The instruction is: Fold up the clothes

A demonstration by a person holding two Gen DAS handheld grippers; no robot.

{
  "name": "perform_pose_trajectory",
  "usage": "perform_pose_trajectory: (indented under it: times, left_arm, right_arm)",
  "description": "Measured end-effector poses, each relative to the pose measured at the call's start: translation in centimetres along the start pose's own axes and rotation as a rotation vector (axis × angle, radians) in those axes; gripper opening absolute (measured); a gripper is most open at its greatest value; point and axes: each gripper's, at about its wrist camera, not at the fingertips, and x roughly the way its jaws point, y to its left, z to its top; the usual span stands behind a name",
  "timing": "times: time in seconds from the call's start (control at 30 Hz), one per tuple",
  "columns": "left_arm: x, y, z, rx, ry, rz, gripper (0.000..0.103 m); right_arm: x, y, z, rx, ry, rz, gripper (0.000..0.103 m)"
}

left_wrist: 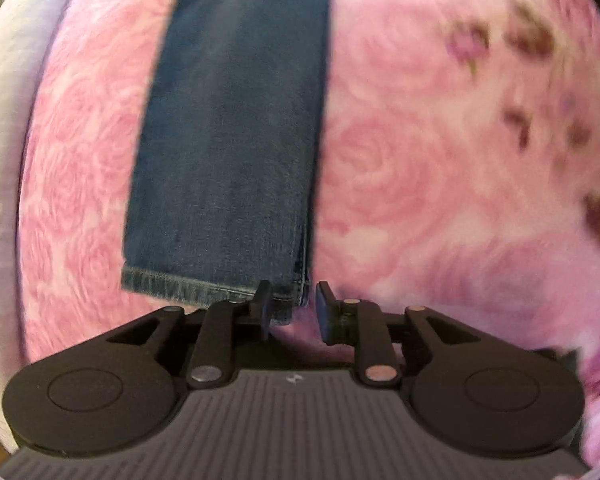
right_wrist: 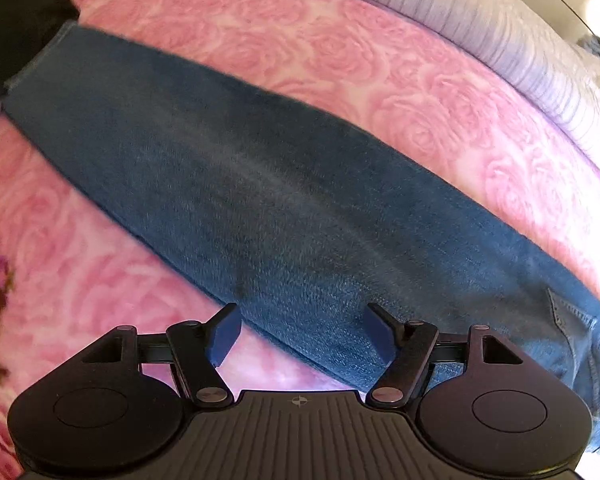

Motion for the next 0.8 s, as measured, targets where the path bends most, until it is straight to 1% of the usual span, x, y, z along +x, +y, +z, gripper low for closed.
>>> perform_pose_trajectory:
  times: [0.1,0.2,0.27,0.33,0.4,0.5,0.53,0.57,0.63,0.67,0.7,0.8]
  left_arm:
    - [-1.2,2.6,0.9,-0.148,-0.070,0.021,0.021]
    - [0.1,4.7,2.4,-0.260,-0.107,0.027,0.021]
    - [2.0,5.2,3.2,-0.293,-0.085,0.019,0.021]
    - [4.0,5.6,3.9,-0.320,-0.051,0.010,0.021]
    - [3.8,5.3,5.6,-0.314,-0.068,0.030,0.021]
    - [2.5,4.7,8.7,-0.290,-0.116,0.072,0.021]
    - [2.1,4.4,9.7,-0.282,-0.132,0.086,0.022]
    - [1.7,4.2,10.7,-0.274,-0.148,0.100,0.023]
    - [0.8,3.8,12.8,-0.258,-0.180,0.128,0.030]
    - [0.4,3.5,13.8,-0.250,-0.195,0.142,0.039]
    - [-0.1,2.7,15.7,-0.219,-0.229,0.152,0.047]
    - [-0.6,-1.8,22.9,-0.054,-0.359,0.131,0.049]
  right_arm:
    - [0.6,-1.0,0.8,0.090,-0.022,0.021,0.071]
    - [2.7,-2.3,1.8,0.218,-0.014,0.049,0.071]
    - [4.5,-3.1,2.2,0.294,0.007,0.070,0.071]
    - [6.0,-3.5,2.6,0.312,0.029,0.079,0.072]
    - [6.0,-4.0,3.2,0.338,0.021,0.085,0.074]
    - [3.1,-4.7,2.6,0.369,-0.061,0.075,0.074]
    - [1.9,-5.1,1.7,0.392,-0.084,0.059,0.074]
    - [0.7,-5.6,0.5,0.417,-0.104,0.041,0.074]
    - [-1.8,-6.4,-1.8,0.468,-0.145,0.004,0.074]
    - [-2.6,-7.1,-3.4,0.515,-0.143,-0.015,0.075]
    - [-3.2,-7.7,-5.3,0.567,-0.136,-0.034,0.075]
    - [-4.4,-9.7,-10.8,0.743,-0.105,-0.071,0.075]
